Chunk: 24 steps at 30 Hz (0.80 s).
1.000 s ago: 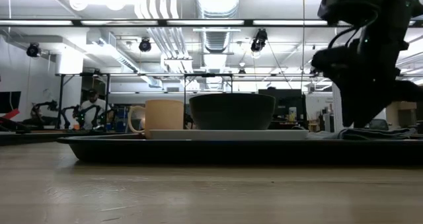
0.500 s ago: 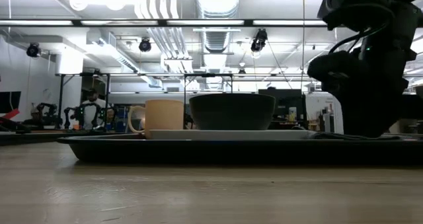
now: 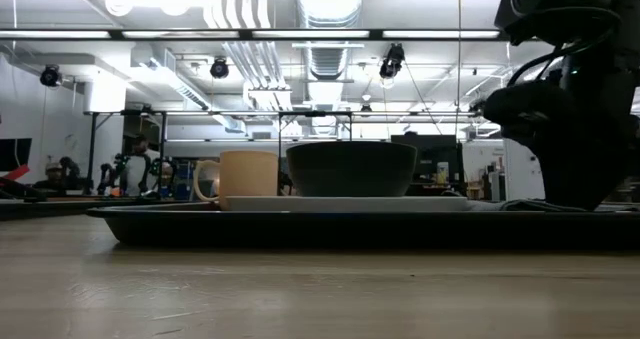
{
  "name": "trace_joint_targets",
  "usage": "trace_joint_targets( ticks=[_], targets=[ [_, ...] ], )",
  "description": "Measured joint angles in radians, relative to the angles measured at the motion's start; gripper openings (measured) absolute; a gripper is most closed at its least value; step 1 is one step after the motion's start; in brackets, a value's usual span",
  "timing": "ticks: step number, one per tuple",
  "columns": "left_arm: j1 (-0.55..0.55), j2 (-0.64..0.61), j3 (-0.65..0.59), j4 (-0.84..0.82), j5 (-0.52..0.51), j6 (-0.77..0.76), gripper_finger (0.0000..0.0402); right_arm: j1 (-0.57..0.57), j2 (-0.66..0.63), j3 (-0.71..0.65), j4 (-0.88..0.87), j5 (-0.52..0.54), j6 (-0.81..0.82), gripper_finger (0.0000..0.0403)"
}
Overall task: Set up tray
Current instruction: Put the gray napkin on the black serving tray to the right of the white plate, then put the blue fork on the gray napkin
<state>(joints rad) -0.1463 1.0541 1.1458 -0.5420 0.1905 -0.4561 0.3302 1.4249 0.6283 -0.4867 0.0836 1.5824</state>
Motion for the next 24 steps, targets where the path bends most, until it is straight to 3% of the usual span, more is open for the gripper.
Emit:
trace_joint_targets(
  ticks=[5,11,16,24],
  targets=[
    [-0.002,-0.005,0.000,0.000,0.000,0.000,0.0159,0.000,-0.027,0.047,-0.014,-0.005,-0.060,0.0073],
    [-0.004,-0.017,0.000,-0.017,-0.001,-0.002,0.0159,0.032,-0.097,0.206,-0.195,0.036,-0.166,0.0079],
    [-0.005,-0.030,-0.001,-0.046,-0.009,-0.010,0.0159,0.216,-0.056,0.358,-0.196,0.009,-0.305,0.0079],
    [-0.005,-0.029,-0.002,-0.077,-0.010,-0.010,0.0159,0.550,0.161,0.574,-0.346,0.019,-0.406,0.0098]
  ],
)
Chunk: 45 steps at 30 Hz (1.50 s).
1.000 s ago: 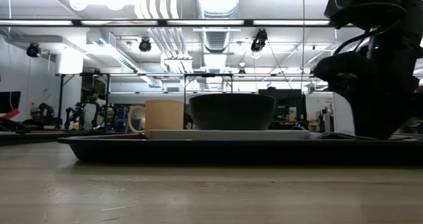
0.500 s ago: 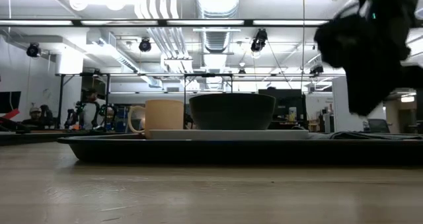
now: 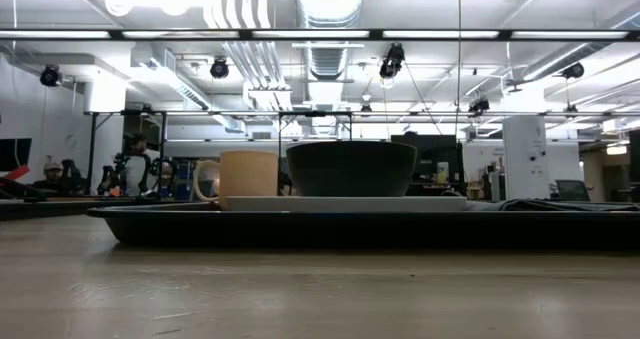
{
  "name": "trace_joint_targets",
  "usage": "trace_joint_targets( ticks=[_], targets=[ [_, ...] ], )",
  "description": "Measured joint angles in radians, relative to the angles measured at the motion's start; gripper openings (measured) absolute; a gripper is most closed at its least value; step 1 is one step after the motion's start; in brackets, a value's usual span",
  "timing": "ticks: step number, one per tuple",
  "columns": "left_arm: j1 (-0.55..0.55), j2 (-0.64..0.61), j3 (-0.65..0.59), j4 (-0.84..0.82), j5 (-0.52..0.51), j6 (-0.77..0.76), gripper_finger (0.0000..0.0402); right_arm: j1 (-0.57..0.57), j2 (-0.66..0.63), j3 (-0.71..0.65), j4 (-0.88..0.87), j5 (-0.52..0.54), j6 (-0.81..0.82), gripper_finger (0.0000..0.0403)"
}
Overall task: Set up tray
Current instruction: Put the blue fork on the gray napkin
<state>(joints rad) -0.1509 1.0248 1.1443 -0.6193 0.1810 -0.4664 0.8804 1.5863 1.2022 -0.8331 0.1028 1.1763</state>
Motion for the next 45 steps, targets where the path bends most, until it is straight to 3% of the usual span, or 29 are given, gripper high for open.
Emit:
trace_joint_targets(
  ticks=[5,11,20,30,38,45],
  targets=[
    [0.001,0.000,0.000,0.000,-0.028,0.000,0.0159,0.086,0.135,0.075,-0.113,0.002,0.038,0.0136],
    [0.002,0.000,-0.001,-0.031,-0.139,-0.011,0.0159,0.115,0.251,0.144,-0.095,0.002,0.026,0.0174],
    [0.002,0.000,-0.001,-0.031,-0.138,-0.043,0.0159,0.117,0.367,0.179,-0.106,0.001,-0.059,0.0185],
    [0.001,0.000,-0.001,-0.031,-0.136,-0.045,0.0159,0.122,0.448,0.168,-0.095,0.001,-0.103,0.0145],
    [0.001,0.000,-0.001,-0.035,-0.136,-0.043,0.0159,0.097,0.438,0.164,-0.103,0.018,-0.102,0.0021],
    [0.041,0.003,-0.001,-0.052,-0.137,0.050,0.0159,0.027,0.352,0.239,-0.235,0.156,0.041,0.0011]
  ],
)
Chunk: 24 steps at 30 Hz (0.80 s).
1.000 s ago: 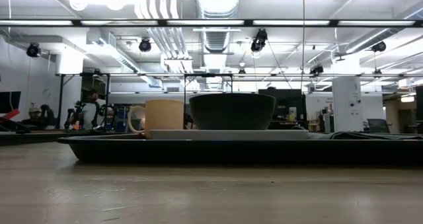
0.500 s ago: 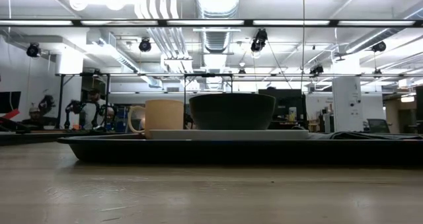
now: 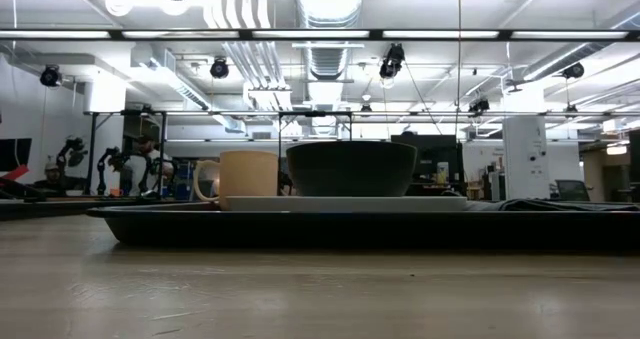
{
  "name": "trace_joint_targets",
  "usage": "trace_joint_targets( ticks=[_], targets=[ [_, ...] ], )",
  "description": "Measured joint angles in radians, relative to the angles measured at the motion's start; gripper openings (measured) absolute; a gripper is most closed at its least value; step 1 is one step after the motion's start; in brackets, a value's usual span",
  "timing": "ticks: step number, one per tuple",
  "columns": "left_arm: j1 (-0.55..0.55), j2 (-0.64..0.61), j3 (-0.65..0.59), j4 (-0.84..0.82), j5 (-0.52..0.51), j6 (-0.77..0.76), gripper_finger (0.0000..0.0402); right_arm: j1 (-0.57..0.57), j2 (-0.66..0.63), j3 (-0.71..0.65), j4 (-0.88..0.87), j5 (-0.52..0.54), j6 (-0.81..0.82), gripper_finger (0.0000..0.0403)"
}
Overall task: Set up tray
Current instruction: Put the blue fork on the gray napkin
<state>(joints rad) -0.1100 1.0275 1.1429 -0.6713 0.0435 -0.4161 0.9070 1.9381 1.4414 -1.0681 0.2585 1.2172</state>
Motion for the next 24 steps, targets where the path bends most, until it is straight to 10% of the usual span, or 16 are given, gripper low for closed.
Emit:
trace_joint_targets(
  ticks=[24],
  targets=[
    [0.076,-0.018,-0.012,-0.064,0.027,0.067,0.0159,-0.708,-0.123,-0.044,-0.212,0.068,0.431,0.0009]
  ],
)
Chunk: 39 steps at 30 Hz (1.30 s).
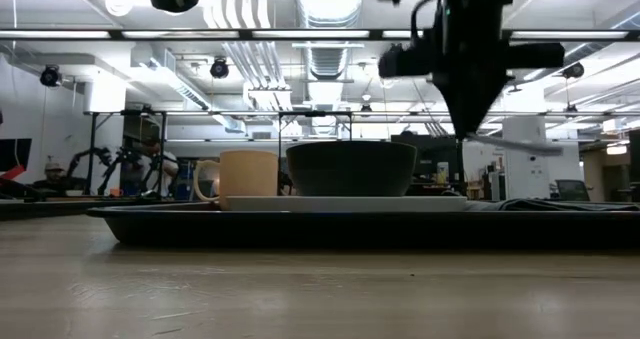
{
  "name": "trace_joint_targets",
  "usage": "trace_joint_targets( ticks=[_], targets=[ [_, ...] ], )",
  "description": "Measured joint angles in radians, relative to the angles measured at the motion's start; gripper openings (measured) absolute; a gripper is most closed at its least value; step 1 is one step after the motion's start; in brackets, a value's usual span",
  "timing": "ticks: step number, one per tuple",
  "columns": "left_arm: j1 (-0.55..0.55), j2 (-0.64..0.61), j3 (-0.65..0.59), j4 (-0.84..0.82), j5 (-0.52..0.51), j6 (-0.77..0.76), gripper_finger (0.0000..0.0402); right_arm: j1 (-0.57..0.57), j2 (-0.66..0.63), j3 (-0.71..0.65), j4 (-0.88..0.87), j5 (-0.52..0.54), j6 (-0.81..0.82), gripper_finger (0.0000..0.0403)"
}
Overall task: Set up tray
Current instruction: Put the blue fork on the gray napkin
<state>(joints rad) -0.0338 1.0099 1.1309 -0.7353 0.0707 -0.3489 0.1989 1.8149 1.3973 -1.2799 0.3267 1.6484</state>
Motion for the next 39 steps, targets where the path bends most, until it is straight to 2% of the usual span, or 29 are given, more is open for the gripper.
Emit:
trace_joint_targets(
  ticks=[9,25,33,39],
  targets=[
    [0.000,-0.029,0.000,-0.032,0.016,0.026,0.0159,-0.062,0.000,-0.109,0.136,-0.122,0.081,0.0009],
    [0.000,-0.038,0.000,-0.052,0.069,0.026,0.0159,-0.182,0.000,-0.186,0.251,-0.176,-0.018,0.0009],
    [0.000,-0.041,0.000,-0.055,0.085,0.026,0.0159,-0.192,0.000,-0.224,0.284,-0.210,-0.021,0.0009],
    [0.000,-0.045,0.000,-0.055,0.085,0.026,0.0159,-0.189,0.000,-0.229,0.288,-0.251,-0.055,0.0044]
  ],
)
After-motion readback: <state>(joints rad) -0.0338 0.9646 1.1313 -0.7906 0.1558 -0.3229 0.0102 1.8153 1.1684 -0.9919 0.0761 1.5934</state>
